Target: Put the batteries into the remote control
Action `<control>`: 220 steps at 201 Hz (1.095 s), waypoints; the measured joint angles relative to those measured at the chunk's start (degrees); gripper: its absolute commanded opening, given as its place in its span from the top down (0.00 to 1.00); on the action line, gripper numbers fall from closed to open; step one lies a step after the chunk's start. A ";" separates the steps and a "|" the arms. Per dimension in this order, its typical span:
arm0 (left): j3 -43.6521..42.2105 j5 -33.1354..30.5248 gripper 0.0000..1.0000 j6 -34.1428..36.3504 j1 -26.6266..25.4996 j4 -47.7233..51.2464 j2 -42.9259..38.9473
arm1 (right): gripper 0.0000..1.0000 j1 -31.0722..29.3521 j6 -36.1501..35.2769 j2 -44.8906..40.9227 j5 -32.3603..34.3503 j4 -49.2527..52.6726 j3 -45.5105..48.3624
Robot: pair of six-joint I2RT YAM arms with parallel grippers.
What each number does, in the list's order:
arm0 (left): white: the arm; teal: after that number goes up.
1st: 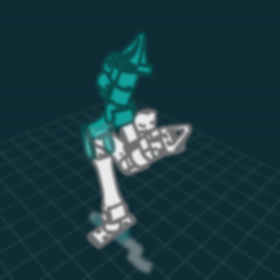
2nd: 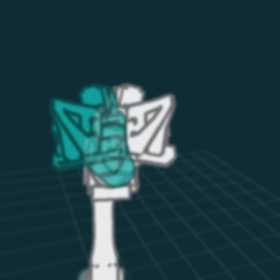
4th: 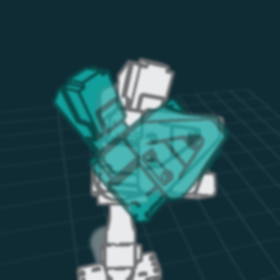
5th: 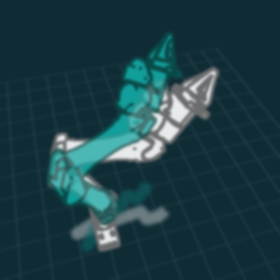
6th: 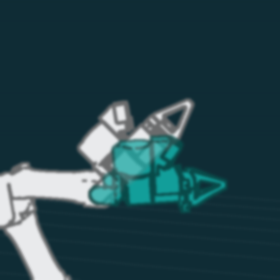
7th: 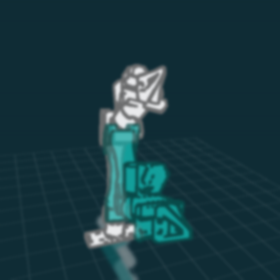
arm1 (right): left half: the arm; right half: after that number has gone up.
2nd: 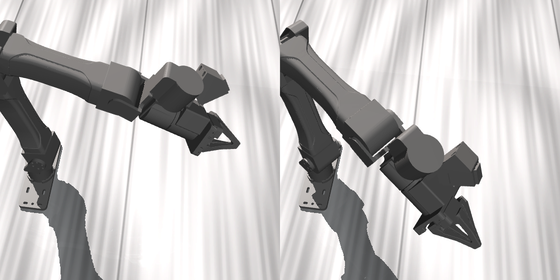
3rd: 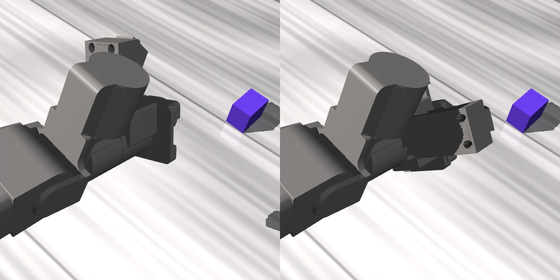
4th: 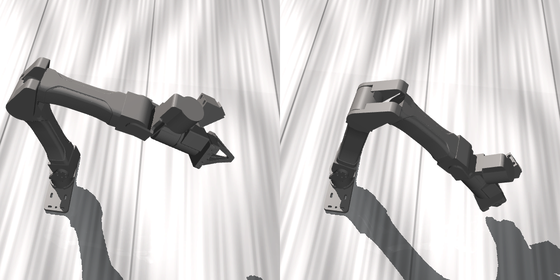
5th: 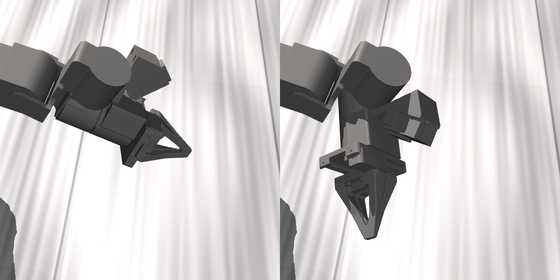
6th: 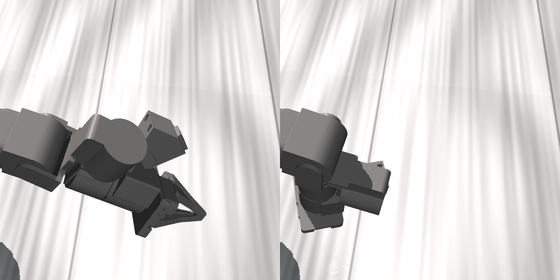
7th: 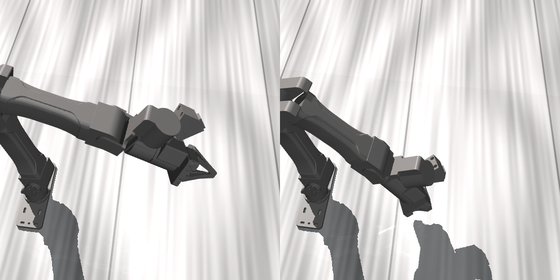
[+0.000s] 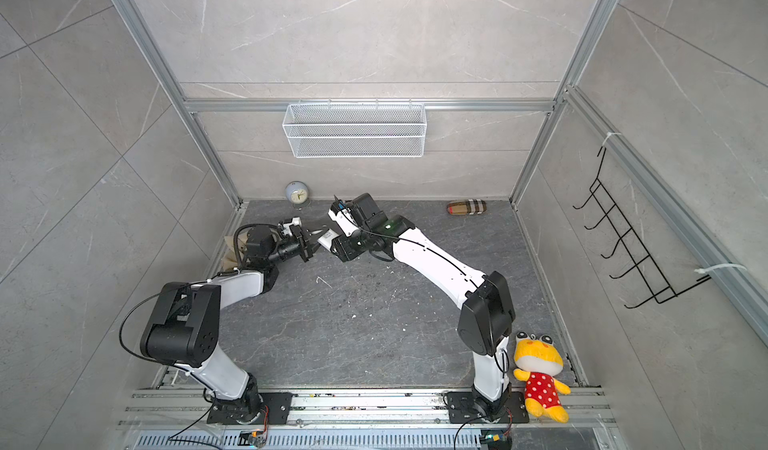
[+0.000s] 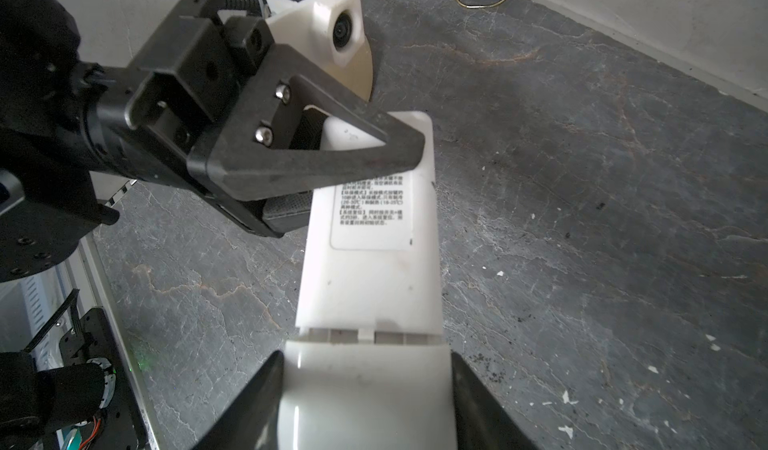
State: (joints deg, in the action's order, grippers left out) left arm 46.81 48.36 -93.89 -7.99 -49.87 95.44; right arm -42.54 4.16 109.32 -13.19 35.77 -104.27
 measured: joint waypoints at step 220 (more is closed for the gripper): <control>0.00 -0.28 1.00 -1.11 0.00 -2.45 0.55 | 0.01 0.68 0.46 -1.27 0.42 1.70 -1.03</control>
State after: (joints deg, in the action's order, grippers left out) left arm 46.81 48.07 -95.00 -7.99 -52.31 95.98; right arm -41.87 4.62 108.05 -12.78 37.47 -105.30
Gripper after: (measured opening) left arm 0.184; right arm 0.988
